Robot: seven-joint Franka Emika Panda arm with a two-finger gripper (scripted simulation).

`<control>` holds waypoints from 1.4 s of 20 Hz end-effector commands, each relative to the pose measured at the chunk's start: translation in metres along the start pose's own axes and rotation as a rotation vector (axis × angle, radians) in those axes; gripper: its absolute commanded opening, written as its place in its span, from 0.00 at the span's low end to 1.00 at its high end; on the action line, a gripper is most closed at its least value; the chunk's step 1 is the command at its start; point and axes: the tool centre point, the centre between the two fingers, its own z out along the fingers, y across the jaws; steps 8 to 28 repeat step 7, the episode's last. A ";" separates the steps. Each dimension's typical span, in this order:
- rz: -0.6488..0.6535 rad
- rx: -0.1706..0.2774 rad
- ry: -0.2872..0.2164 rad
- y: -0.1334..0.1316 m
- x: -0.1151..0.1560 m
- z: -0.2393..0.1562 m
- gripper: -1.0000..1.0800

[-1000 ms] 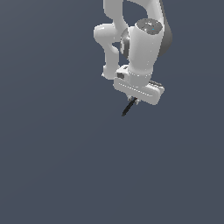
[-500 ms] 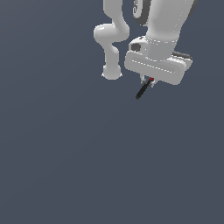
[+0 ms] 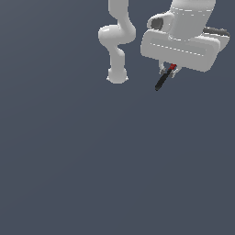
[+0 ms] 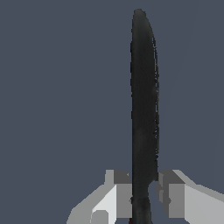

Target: Pick up the object and move it to a goal position.

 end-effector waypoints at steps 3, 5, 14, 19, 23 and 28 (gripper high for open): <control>0.000 0.000 -0.001 -0.005 -0.001 -0.012 0.00; 0.000 0.000 -0.001 -0.006 -0.001 -0.014 0.00; 0.000 0.000 -0.001 -0.006 -0.001 -0.014 0.00; 0.000 0.000 -0.001 -0.006 -0.001 -0.014 0.00; 0.000 0.000 -0.001 -0.006 -0.001 -0.014 0.00; 0.000 0.000 -0.001 -0.006 -0.001 -0.014 0.00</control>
